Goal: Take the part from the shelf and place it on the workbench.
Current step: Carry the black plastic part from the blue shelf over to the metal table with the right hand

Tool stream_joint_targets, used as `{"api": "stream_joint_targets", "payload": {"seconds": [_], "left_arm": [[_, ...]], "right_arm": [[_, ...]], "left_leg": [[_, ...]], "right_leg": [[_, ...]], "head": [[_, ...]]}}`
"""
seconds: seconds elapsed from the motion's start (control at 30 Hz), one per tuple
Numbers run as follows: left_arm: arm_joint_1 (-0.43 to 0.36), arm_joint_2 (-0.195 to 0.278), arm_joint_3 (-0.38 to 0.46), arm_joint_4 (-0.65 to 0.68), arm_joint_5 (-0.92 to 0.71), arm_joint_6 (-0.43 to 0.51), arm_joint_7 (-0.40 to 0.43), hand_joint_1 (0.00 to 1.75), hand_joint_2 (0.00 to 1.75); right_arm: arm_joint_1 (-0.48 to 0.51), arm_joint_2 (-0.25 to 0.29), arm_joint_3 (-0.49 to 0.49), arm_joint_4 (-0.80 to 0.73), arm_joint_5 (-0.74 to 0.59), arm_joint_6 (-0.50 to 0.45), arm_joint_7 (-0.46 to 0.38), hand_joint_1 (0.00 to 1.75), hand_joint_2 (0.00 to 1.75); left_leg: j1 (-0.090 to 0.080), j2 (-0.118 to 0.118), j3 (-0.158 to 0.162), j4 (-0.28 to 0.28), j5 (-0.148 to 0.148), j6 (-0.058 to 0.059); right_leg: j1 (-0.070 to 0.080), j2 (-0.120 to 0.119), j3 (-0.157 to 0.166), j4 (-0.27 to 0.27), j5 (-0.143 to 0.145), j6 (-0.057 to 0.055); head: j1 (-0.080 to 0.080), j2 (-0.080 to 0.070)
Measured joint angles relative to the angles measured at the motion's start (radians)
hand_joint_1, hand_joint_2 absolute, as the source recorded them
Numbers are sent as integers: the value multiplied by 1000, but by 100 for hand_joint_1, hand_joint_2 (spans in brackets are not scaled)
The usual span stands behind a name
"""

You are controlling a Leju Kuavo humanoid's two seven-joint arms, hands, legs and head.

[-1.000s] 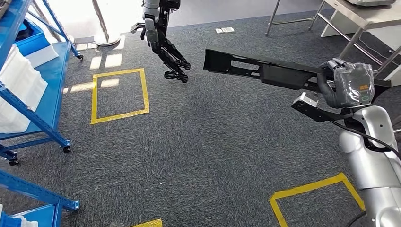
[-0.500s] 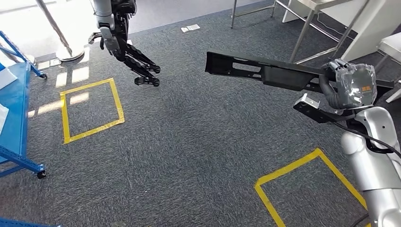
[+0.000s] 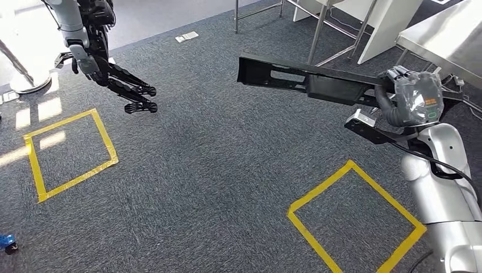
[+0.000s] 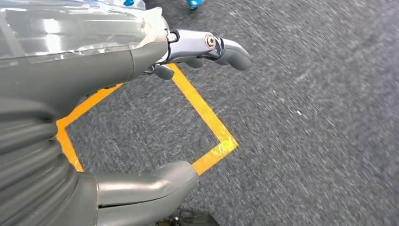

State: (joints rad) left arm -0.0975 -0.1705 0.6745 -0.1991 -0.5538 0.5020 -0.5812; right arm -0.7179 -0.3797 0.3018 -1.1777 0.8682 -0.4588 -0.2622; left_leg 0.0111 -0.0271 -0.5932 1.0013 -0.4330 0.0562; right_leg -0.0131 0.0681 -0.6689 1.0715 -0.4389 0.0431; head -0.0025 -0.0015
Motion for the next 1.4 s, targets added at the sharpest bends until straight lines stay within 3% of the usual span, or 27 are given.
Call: {"api": "stream_joint_targets", "payload": {"seconds": [0.03,0.07,0.13,0.17,0.23,0.27,0.33,0.4,0.43,0.5,0.57,0.6,0.63,0.67,0.73,0.77,0.83,0.87,0.93,1.0,1.07,1.13,1.17,1.23,1.3,1.33,1.4], "left_arm": [[1,0,0,0,0,0,0,0,175],[3,-1,0,0,0,0,0,0,175],[4,-1,0,0,-1,-1,1,0,175],[5,-2,0,0,-1,-2,1,0,175],[5,-4,0,0,-1,-4,2,0,175],[5,-5,0,0,-2,-5,2,0,175],[5,-5,1,0,-2,-7,2,0,175],[4,-6,2,0,-1,-8,2,0,175],[2,-6,2,0,-1,-8,2,0,175],[1,-6,3,0,-2,-9,0,0,175],[3,-6,5,0,-2,-11,0,0,175],[5,-6,5,0,-2,-14,0,0,175],[6,-6,5,0,-2,-20,1,0,175],[7,-6,5,0,-2,-28,3,0,175],[7,-5,5,0,-2,-43,8,0,175],[7,-4,5,0,-2,-48,10,0,175],[6,-3,5,0,-3,-53,16,0,175],[5,-3,6,0,-3,-54,19,0,175],[0,-5,6,0,-5,-56,23,0,175],[-5,-6,6,0,-8,-57,25,0,175],[-4,-8,7,0,-7,-57,24,0,175],[-1,-8,9,0,-2,-57,24,0,175],[-1,-9,10,0,0,-57,23,0,175],[0,-10,13,0,2,-59,23,0,175],[-2,-10,15,0,4,-60,24,0,175],[-3,-10,16,0,4,-61,24,0,175],[-4,-10,18,0,4,-61,25,0,175]], "right_arm": [[3,2,-1,0,2,-5,0,175,175],[7,4,-1,0,5,-9,0,175,175],[19,7,-1,0,10,-11,0,175,175],[24,7,-2,0,12,-11,0,175,175],[27,6,-4,0,14,-7,0,175,175],[26,6,-6,0,13,-3,0,175,175],[23,4,-9,0,9,5,0,175,175],[22,1,-10,0,8,8,0,175,175],[23,-1,-11,-1,8,9,0,175,175],[23,-3,-13,-4,8,8,-1,175,175],[27,0,-13,-6,9,8,0,175,175],[32,2,-13,-8,10,7,1,175,175],[38,3,-14,-9,11,7,2,175,175],[44,4,-15,-13,12,7,4,175,175],[52,3,-18,-21,13,7,9,175,175],[53,2,-19,-25,13,8,10,175,175],[53,-1,-23,-31,14,12,13,175,175],[53,-2,-25,-33,16,16,13,175,175],[53,-6,-30,-37,21,25,14,175,175],[47,-8,-34,-40,25,30,16,175,175],[39,-6,-34,-41,27,34,17,175,175],[37,-3,-33,-41,27,41,16,175,175],[37,-3,-33,-41,27,44,15,175,175],[31,-2,-33,-40,27,46,11,175,175],[22,1,-32,-39,27,46,10,175,175],[18,3,-32,-37,27,46,9,175,175],[14,6,-31,-33,28,46,9,175,175]], "left_leg": [[-1,14,3,-4,1,2],[-1,28,4,-4,0,4],[-1,56,4,-4,-4,1],[0,69,4,-3,-6,-1],[1,94,6,1,-12,-11],[0,105,7,4,-18,-19],[-5,125,13,10,-29,-34],[-5,146,22,10,-37,-44],[-1,144,23,13,-43,-49],[7,101,3,66,-82,-56],[9,45,-57,194,-146,-57],[8,33,-91,258,-170,-55],[8,28,-115,296,-176,-53],[8,24,-123,298,-161,-48],[7,5,-88,197,-87,-34],[7,-21,-58,130,-55,-25],[5,-60,-19,44,-27,-15],[3,-64,-12,33,-29,-13],[0,-40,1,18,-25,-10],[2,-14,16,1,-16,-4],[-1,14,20,-4,-15,-2],[-3,42,19,0,-21,-4],[-3,56,19,1,-23,-6],[-1,81,20,8,-30,-12],[-4,103,21,12,-39,-24],[-6,112,23,14,-43,-29],[-8,129,29,15,-48,-37]], "right_leg": [[-1,-31,-30,57,-24,-1],[-2,-46,-64,123,-49,1],[-10,-54,-106,201,-70,13],[-15,-59,-100,187,-60,24],[-25,-92,-33,59,-13,47],[-22,-115,4,-4,8,53],[-15,-136,40,-66,27,41],[-13,-111,39,-62,27,18],[-15,-99,40,-62,27,9],[-20,-77,44,-63,27,-9],[-17,-55,46,-63,26,-21],[-13,-42,46,-63,26,-24],[-10,-27,46,-63,25,-25],[-7,-12,47,-62,25,-25],[-4,16,48,-62,25,-25],[-3,28,48,-62,26,-24],[-4,50,44,-61,27,-20],[-7,62,42,-62,29,-15],[-10,73,35,-65,33,-4],[-4,22,11,-30,16,-1],[-2,-41,-43,78,-30,-7],[-4,-55,-90,177,-63,-5],[-5,-59,-90,181,-61,1],[-11,-77,-30,74,-20,19],[-8,-110,27,-32,13,26],[-6,-117,37,-51,17,20],[0,-105,37,-51,18,2]], "head": [[2,0],[5,0],[5,0],[6,0],[6,0],[7,0],[6,0],[4,0],[3,0],[1,0],[-2,0],[-2,0],[-2,0],[-2,0],[-2,0],[-2,0],[-2,0],[-3,0],[-5,0],[-3,0],[2,0],[6,0],[6,0],[7,0],[10,0],[9,0],[7,0]]}}
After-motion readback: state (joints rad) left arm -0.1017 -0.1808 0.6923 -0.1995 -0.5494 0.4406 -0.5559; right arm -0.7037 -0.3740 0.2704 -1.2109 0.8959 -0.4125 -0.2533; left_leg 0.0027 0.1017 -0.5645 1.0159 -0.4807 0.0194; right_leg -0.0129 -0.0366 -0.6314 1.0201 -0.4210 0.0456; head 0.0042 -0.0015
